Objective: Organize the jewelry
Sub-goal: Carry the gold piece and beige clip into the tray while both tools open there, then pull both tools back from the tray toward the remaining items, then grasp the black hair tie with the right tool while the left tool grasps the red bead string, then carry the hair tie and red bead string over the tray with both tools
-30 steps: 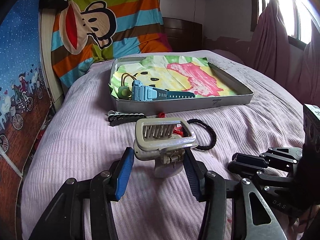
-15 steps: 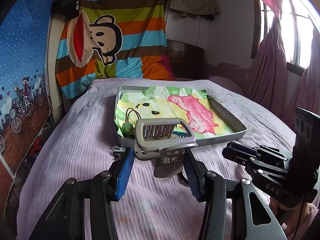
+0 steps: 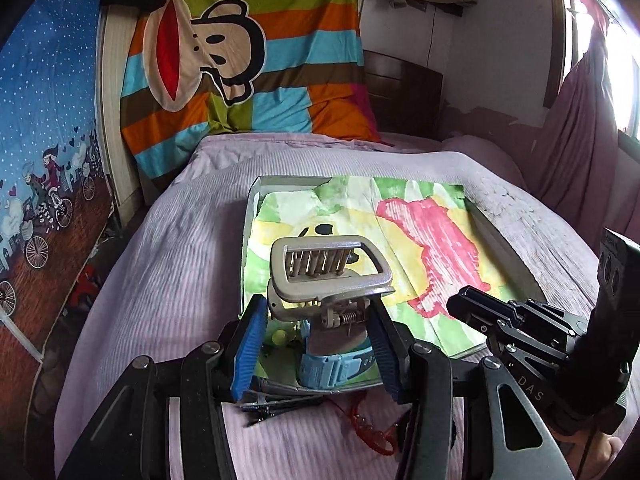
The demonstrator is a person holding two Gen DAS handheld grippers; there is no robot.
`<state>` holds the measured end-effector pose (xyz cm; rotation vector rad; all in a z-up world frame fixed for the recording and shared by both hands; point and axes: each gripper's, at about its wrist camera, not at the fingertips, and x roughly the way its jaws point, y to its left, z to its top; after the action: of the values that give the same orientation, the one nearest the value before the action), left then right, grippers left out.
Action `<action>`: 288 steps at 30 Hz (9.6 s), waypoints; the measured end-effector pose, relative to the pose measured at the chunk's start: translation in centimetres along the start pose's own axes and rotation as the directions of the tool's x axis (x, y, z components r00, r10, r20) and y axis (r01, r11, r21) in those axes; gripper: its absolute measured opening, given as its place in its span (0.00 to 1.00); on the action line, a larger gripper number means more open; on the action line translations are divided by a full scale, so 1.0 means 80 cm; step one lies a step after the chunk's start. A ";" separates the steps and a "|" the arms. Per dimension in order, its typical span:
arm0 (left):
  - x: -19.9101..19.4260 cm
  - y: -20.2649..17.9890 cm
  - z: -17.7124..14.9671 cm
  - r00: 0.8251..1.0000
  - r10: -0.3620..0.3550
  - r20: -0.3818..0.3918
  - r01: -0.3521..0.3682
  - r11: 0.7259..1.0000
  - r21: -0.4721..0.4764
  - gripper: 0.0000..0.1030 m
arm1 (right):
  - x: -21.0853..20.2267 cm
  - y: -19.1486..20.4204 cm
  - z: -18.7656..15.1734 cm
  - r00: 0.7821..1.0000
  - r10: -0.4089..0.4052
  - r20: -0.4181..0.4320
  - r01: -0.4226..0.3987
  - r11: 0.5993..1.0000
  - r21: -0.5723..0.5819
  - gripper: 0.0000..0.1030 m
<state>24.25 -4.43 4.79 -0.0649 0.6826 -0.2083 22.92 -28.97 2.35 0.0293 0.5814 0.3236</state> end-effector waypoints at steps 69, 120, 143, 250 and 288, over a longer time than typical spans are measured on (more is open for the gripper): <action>-0.155 0.022 -0.131 0.916 0.118 0.384 -0.099 0.993 -0.070 1.00 | -0.178 0.049 -0.085 0.909 -0.127 0.396 0.132 0.991 0.015 0.99; -0.126 0.009 -0.149 0.977 0.088 0.196 -0.091 0.996 0.006 1.00 | -0.157 0.043 -0.110 0.956 -0.137 0.260 0.149 0.989 -0.024 0.99; -0.075 0.016 -0.113 0.993 -0.103 0.054 0.103 0.995 0.017 0.72 | -0.113 0.035 -0.091 0.981 -0.073 0.178 0.086 0.994 -0.067 0.69; -0.060 0.019 -0.018 0.978 -0.165 0.125 0.169 0.985 -0.027 0.03 | -0.103 -0.045 0.036 0.976 0.037 0.216 -0.039 0.999 0.005 0.05; 0.081 0.058 0.065 0.995 -0.035 -0.090 0.025 0.994 -0.107 0.03 | 0.181 -0.023 0.090 0.979 0.014 -0.204 0.033 0.973 0.227 0.05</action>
<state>33.23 -1.28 4.20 -0.1682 0.7844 -0.2049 38.76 -25.78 0.39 0.2181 0.8212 0.2497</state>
